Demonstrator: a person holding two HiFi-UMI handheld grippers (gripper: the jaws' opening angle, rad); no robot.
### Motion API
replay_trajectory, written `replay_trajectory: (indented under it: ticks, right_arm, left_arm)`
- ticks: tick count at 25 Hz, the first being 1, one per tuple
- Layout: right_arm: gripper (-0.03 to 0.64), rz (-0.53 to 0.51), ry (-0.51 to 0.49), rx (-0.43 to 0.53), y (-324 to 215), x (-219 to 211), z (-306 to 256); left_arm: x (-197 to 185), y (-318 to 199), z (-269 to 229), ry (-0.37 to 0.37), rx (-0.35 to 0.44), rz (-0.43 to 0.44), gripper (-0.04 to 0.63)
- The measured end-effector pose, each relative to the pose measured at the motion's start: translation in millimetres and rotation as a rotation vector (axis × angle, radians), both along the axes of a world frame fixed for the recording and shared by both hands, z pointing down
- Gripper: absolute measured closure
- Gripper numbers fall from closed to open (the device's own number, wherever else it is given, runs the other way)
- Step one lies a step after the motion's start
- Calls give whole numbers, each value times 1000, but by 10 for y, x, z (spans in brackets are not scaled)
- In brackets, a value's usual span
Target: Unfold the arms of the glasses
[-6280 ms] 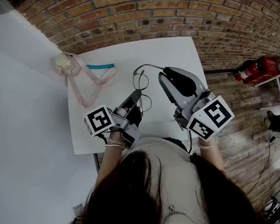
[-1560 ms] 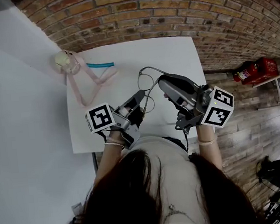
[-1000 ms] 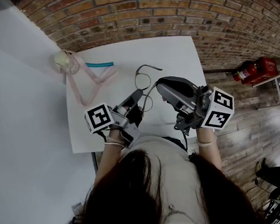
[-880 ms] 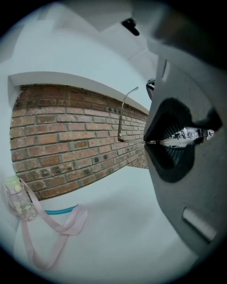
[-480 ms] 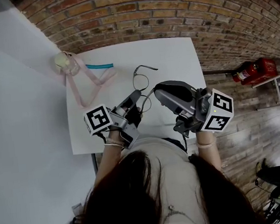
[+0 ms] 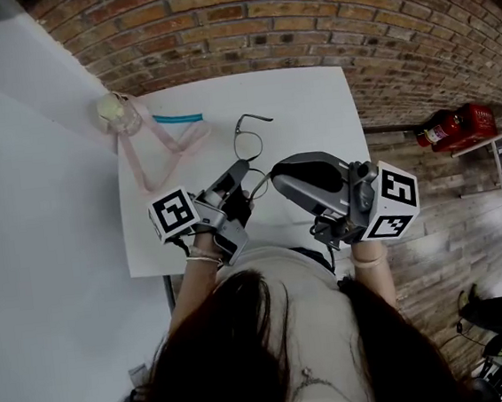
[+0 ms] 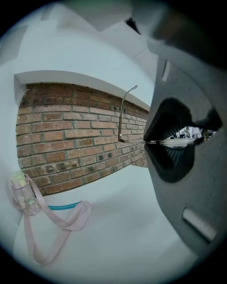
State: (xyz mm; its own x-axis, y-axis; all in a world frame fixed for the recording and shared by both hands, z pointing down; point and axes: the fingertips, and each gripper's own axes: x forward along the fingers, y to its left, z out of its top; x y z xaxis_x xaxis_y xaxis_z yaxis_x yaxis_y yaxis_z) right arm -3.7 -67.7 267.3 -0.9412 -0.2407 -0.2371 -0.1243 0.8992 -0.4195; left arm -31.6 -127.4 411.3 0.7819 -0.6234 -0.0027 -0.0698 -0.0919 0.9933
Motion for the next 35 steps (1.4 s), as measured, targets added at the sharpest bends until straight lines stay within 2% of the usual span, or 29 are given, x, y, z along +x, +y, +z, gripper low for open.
replay_trajectory:
  ticks: [17, 35]
  right_arm:
    - [594, -77, 7, 33, 170, -70, -35]
    - [592, 13, -21, 25, 15, 23, -36]
  left_arm:
    - [-57, -23, -5, 14, -19, -31, 569]
    - [-127, -66, -6, 21, -13, -59, 571]
